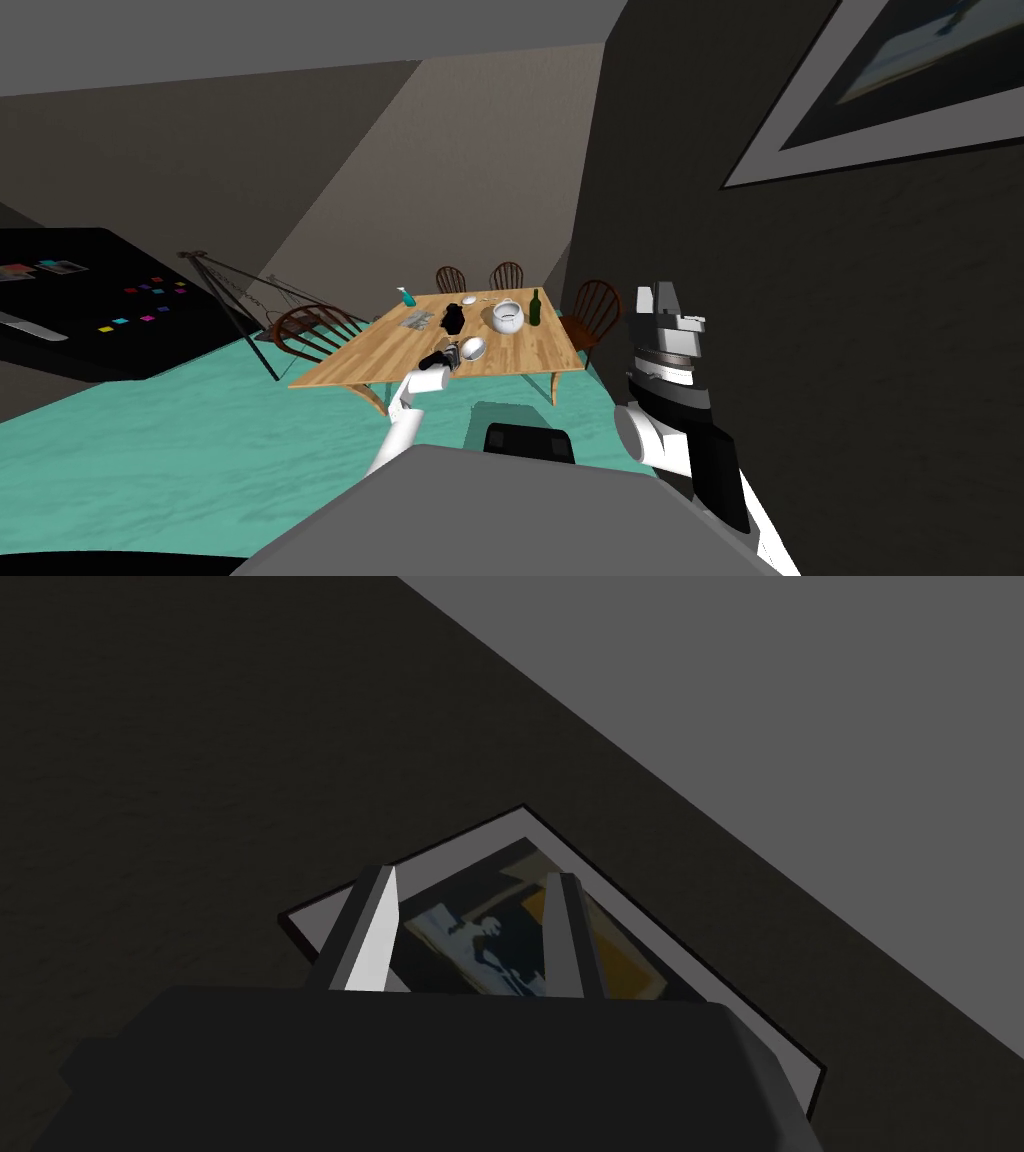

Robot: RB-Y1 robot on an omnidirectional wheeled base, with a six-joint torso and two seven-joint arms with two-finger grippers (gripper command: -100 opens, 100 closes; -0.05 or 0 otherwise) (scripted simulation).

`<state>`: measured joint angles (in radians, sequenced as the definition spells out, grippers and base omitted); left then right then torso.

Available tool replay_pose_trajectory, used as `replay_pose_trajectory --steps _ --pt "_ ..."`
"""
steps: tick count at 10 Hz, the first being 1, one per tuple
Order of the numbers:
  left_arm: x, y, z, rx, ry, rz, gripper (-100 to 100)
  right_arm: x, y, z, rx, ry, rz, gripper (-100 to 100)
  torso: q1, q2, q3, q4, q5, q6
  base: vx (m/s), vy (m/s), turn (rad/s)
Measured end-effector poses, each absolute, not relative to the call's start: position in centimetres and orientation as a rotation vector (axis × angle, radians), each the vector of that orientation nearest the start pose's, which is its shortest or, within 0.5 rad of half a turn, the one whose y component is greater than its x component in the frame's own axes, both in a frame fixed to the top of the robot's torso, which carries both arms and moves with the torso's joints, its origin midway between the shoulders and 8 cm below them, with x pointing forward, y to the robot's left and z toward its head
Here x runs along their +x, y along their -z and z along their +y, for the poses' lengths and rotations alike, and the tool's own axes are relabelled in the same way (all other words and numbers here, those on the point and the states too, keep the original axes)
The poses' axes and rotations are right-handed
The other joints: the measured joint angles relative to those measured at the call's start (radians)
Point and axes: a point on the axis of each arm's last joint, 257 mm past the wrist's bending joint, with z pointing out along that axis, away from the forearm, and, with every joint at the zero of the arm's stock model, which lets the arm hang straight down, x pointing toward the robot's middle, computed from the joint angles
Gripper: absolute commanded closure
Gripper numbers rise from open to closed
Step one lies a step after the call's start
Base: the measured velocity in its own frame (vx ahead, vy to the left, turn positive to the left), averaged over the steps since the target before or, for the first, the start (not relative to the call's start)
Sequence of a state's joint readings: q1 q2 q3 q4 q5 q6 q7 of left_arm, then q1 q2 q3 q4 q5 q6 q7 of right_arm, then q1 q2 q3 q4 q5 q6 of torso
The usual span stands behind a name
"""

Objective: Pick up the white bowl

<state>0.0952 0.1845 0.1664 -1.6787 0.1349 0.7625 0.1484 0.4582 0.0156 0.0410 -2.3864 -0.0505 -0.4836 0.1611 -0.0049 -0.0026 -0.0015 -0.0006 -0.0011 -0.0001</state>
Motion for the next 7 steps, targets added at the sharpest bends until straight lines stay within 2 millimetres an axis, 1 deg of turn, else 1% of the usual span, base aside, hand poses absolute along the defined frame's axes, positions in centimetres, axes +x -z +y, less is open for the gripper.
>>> replay_pose_trajectory --steps 2,3,7 --pt "44.1 38.8 37.7 -1.967 0.663 1.440 -100 32.5 -8.0 -26.6 0.550 -1.266 0.516 0 0.000 0.000 0.000 0.000 0.000 0.000 0.065 -0.078 -0.020" --pt "43.6 39.7 37.9 -1.997 0.632 1.451 -100 32.5 -8.0 -26.6 0.550 -1.266 0.516 0 -0.001 -0.002 -0.001 0.000 0.000 0.000 0.064 -0.070 -0.001" --pt "41.9 42.0 38.4 -2.098 0.529 1.489 -100 32.5 -8.0 -26.6 0.550 -1.266 0.515 0 -0.001 -0.002 -0.001 -0.001 0.000 0.000 0.067 -0.077 -0.016"
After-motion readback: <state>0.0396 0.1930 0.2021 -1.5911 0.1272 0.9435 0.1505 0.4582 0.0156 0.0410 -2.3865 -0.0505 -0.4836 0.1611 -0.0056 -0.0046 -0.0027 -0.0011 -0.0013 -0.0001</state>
